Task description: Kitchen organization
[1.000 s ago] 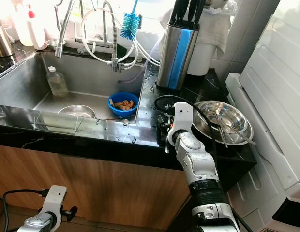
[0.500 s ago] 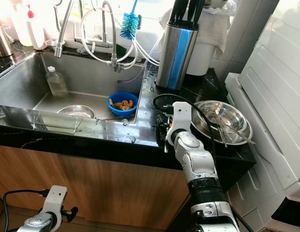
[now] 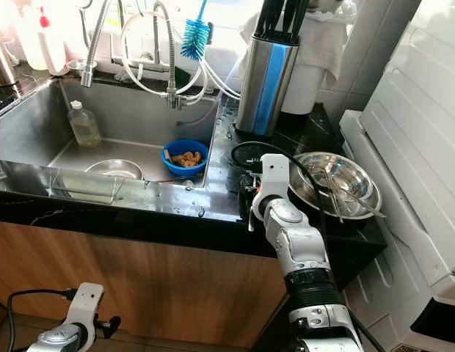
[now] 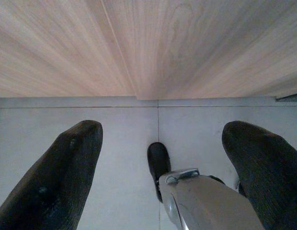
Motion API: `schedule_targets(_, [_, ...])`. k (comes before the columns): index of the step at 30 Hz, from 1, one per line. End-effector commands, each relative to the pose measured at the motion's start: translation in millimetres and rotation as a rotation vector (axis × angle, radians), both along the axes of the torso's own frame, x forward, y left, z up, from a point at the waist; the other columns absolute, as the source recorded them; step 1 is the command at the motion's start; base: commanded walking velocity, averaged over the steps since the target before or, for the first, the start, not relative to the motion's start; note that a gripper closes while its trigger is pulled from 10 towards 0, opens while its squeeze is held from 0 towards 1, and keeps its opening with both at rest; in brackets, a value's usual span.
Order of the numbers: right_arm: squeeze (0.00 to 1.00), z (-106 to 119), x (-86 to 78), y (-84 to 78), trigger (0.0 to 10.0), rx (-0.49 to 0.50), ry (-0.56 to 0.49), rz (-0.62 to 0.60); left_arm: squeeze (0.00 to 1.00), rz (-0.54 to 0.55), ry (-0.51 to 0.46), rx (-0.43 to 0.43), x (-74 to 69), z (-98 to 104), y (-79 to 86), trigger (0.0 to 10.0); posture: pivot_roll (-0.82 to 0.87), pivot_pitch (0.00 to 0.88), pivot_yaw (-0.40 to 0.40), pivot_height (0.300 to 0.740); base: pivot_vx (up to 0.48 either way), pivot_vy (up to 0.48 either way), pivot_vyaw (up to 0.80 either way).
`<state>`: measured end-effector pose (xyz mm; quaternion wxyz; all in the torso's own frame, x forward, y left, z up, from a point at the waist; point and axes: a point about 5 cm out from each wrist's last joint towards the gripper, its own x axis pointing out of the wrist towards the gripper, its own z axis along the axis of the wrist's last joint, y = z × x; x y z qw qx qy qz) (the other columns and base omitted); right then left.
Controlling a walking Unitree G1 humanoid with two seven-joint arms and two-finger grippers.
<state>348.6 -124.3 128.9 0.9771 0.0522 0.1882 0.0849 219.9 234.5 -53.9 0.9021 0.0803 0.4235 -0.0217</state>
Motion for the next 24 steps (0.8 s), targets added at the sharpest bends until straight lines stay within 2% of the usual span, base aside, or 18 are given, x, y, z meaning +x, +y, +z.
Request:
schedule_targets(1, [0.00,0.9,0.6,2.5,0.0,0.000,0.014,0.018,0.00,-0.008,0.013,-0.015,0.1,-1.4,-4.8,10.0,0.17,0.000,-0.144,0.736,0.000,0.000,0.00])
schedule_targets(24, [0.00,3.2,1.7,1.8,0.0,0.013,-0.013,0.008,0.00,-0.015,0.027,-0.030,-1.4,-3.0,-7.4,10.0,0.17,0.000,-0.138,0.736,0.000,0.000,0.00])
